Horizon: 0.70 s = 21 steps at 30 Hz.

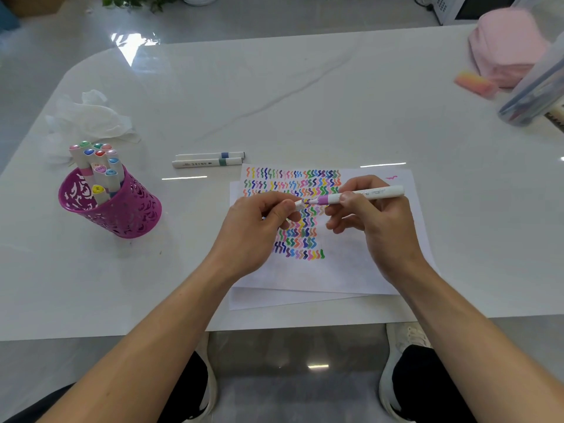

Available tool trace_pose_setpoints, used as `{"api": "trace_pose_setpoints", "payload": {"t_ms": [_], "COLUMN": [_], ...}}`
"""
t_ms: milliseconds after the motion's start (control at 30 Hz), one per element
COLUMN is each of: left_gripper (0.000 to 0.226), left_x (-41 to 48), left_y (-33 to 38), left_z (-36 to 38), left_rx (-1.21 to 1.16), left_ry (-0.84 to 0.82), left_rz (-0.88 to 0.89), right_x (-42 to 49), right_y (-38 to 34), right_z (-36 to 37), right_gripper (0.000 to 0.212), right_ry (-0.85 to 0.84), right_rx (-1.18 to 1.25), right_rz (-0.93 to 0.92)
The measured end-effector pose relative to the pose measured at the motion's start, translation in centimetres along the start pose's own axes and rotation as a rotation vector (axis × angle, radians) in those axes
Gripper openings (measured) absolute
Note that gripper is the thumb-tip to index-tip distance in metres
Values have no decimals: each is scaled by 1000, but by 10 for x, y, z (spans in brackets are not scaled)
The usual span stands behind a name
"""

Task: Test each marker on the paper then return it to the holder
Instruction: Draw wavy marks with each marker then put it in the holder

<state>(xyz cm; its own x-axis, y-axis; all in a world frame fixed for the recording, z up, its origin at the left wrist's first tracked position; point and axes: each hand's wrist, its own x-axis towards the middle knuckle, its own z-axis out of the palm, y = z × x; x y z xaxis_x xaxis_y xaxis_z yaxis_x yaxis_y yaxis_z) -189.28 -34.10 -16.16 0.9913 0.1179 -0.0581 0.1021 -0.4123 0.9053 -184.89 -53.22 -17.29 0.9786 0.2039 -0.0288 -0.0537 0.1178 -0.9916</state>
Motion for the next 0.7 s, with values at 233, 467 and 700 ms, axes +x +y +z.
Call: {"api": "trace_pose_setpoints", "payload": {"t_ms": [233, 467, 700], "left_gripper": [16, 11, 9], "left_x": [0, 0, -3], "left_y": [0, 0, 1], "left_z": [2, 0, 2], "left_rx": [80, -47, -192], "left_ry": [-39, -97, -65], "left_rz": [2, -22, -23], "right_x": [0, -1, 0], "right_y": [1, 2, 2], "right_z": [0, -3, -5], "right_gripper": [5, 6, 9], "right_ry": [-22, -81, -119], "right_rx": [-24, -47, 39], "right_rz": [21, 13, 56]}}
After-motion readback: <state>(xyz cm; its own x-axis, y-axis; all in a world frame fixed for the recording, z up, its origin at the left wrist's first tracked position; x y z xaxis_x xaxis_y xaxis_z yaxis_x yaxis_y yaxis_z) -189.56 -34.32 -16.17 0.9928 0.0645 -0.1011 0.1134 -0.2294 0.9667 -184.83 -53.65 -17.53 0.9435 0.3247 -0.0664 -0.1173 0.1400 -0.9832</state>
